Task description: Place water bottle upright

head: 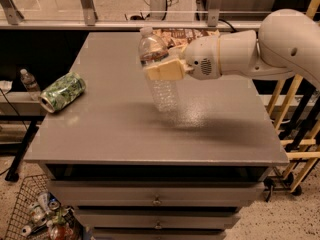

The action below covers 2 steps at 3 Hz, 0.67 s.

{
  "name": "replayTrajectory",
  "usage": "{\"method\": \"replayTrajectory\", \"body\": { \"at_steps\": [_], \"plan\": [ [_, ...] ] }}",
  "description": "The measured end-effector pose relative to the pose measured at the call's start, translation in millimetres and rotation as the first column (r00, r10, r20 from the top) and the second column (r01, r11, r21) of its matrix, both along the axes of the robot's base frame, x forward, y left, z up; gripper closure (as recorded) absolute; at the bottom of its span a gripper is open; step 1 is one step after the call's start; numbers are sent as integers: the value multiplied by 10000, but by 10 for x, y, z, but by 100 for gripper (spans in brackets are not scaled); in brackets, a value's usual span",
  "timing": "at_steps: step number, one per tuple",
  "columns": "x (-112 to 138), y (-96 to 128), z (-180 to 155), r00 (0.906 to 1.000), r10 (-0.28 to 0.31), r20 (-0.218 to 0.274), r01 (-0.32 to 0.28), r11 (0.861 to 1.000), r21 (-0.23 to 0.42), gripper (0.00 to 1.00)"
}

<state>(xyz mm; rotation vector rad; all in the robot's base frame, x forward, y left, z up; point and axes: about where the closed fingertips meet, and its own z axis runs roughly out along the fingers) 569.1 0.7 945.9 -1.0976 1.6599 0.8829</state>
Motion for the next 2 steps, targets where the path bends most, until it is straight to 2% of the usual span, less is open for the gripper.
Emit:
{"method": "replayTrajectory", "body": {
  "at_steps": [1, 2],
  "plan": [
    [0, 1, 0, 10000, 2, 1, -2, 10000, 0, 100],
    [-2, -19, 20, 9978, 96, 652, -101, 9999, 72, 100]
  ]
}}
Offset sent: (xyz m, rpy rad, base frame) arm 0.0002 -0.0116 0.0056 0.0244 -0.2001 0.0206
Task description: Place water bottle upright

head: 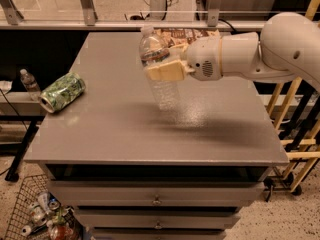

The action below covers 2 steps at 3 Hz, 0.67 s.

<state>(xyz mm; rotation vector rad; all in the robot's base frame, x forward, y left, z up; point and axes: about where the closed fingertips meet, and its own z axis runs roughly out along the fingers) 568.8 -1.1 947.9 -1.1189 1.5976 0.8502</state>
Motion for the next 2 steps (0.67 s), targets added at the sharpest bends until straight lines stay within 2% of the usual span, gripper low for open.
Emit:
{"method": "replayTrajectory", "body": {
  "at_steps": [1, 2],
  "plan": [
    [11, -50, -12, 9945, 46, 1046, -105, 9984, 558, 100],
    [15, -104, -63, 9844, 7, 1758, -198, 9941, 1067, 100]
  ]
}}
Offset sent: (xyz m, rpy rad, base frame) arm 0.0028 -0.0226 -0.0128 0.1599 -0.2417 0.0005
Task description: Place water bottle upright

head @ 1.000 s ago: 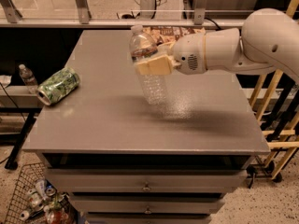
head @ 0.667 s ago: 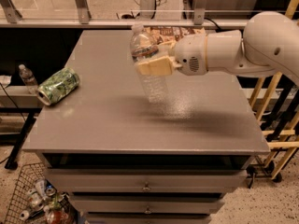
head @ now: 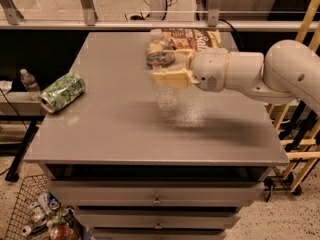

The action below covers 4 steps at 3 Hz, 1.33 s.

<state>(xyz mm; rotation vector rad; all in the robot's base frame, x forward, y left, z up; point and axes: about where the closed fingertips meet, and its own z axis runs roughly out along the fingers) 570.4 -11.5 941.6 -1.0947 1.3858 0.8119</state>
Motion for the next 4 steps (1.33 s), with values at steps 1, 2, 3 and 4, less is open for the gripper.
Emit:
{"method": "replayTrajectory", "body": {
  "at_steps": [1, 2, 3, 4],
  "plan": [
    [0, 1, 0, 10000, 2, 0, -2, 10000, 0, 100],
    [-9, -24, -15, 9996, -139, 228, 133, 9995, 294, 100],
    [-20, -60, -47, 9981, -286, 544, 247, 9972, 702, 100],
    [-19, -83, -107, 9972, -367, 644, 306, 9951, 940, 100]
  ]
}}
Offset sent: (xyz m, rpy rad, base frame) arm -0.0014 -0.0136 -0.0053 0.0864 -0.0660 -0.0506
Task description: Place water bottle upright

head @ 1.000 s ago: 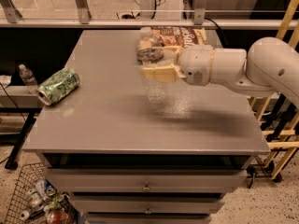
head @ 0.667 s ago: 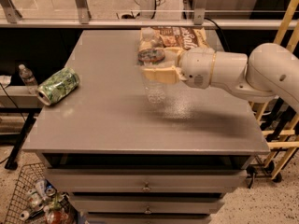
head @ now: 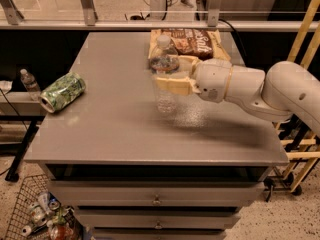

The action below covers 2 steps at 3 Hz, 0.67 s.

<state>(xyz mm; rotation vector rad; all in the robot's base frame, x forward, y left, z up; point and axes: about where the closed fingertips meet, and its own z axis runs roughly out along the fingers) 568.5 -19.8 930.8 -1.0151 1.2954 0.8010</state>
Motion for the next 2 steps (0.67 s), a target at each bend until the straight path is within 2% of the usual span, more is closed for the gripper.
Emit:
{"method": "replayTrajectory", "body": {
  "at_steps": [2],
  "plan": [
    [13, -7, -93, 9999, 49, -131, -47, 9998, 170, 100]
  ]
}}
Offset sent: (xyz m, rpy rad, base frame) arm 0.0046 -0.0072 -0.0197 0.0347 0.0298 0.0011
